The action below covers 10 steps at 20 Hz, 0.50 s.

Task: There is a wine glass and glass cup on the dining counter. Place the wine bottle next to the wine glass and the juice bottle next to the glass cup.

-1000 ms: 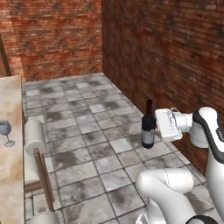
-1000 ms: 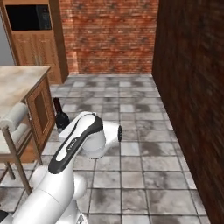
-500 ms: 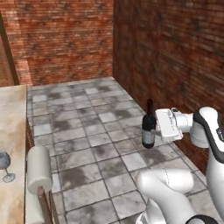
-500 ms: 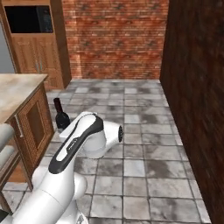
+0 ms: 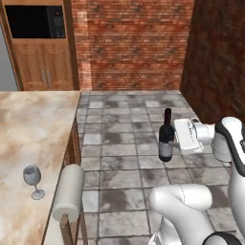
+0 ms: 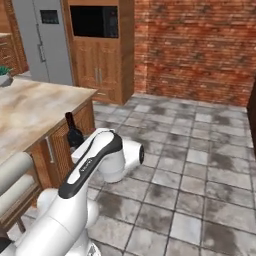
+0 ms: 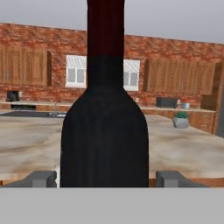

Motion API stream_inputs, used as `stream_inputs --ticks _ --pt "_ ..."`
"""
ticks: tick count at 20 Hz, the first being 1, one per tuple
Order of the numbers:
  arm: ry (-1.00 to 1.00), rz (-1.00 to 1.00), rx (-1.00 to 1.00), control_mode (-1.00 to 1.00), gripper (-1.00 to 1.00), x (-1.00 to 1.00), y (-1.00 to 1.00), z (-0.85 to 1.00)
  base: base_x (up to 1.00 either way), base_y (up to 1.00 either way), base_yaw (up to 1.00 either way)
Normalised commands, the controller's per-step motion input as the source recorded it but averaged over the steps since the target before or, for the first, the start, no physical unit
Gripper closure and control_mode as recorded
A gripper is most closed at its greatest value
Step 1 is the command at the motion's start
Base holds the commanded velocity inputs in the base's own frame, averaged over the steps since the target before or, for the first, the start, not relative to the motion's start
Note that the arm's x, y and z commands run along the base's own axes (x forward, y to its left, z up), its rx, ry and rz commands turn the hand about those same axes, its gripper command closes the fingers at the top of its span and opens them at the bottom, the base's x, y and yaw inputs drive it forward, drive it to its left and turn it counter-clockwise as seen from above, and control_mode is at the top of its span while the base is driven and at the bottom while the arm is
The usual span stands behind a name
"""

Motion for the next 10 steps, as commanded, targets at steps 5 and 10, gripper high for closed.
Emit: stream_inputs --ticks 5,10 --pt "0.0 0.0 0.0 1.0 1.0 0.0 0.0 0.0 0.6 -0.07 0.54" --pt "0.0 0.0 0.0 1.0 1.0 0.0 0.0 0.0 0.59 -0.15 0.45"
